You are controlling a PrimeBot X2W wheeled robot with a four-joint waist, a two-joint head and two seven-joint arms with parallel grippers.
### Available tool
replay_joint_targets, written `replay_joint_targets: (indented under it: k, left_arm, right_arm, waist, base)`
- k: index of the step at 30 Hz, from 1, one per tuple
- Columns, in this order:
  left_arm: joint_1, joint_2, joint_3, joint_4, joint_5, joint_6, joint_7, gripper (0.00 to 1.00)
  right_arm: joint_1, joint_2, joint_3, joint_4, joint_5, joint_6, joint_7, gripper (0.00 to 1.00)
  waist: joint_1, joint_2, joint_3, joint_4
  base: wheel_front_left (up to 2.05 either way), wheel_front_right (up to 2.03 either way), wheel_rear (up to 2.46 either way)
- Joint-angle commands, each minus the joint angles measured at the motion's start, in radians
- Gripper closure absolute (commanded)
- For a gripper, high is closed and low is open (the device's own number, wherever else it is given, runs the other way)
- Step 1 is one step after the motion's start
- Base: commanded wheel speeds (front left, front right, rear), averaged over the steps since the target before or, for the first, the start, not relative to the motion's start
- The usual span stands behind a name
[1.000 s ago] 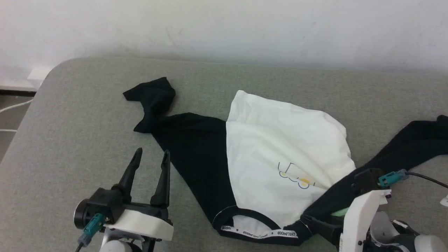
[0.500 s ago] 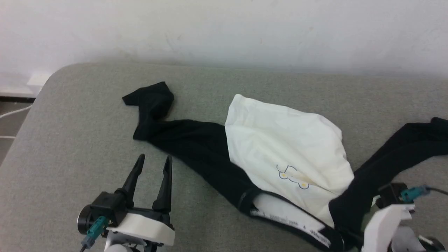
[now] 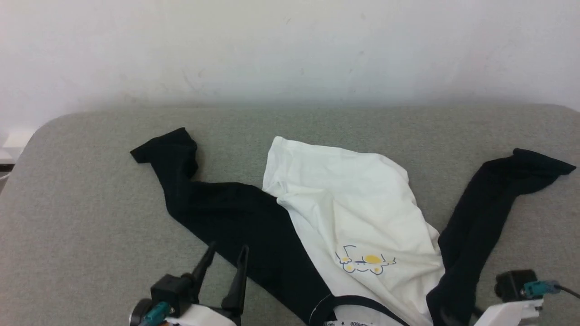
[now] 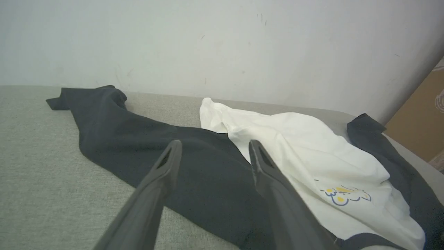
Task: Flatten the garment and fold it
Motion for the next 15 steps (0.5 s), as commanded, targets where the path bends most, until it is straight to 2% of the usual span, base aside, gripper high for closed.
replay_joint_targets:
  k: [1, 6, 10, 15]
  left_arm:
    - [0.028, 0.010, -0.020, 0.028, -0.028, -0.007, 0.029, 0.00]
    - [0.070, 0.008, -0.039, 0.024, -0.136, -0.006, 0.252, 0.00]
    - [0.116, 0.002, -0.049, -0.033, -0.209, 0.020, 0.430, 0.00]
    - [0.130, -0.002, -0.058, -0.074, -0.246, 0.050, 0.520, 0.00]
  right_arm:
    - [-0.034, -0.011, 0.006, -0.020, -0.045, -0.001, -0.082, 0.00]
    - [-0.050, -0.026, -0.005, -0.094, -0.152, -0.001, -0.268, 0.00]
    - [-0.067, -0.020, -0.025, -0.146, -0.256, -0.001, -0.463, 0.00]
    - [-0.079, 0.006, -0.047, -0.135, -0.353, -0.001, -0.634, 0.00]
  waist:
    - [0.0001, 0.0000, -0.005, -0.023]
    - [0.0001, 0.0000, -0.001, -0.047]
    - [0.0001, 0.0000, 0.016, -0.068]
    - [0.0001, 0.0000, 0.036, -0.089]
  base:
    - [0.00, 0.00, 0.00]
    - [0.00, 0.00, 0.00]
    - [0.00, 0.00, 0.00]
    - [0.00, 0.00, 0.00]
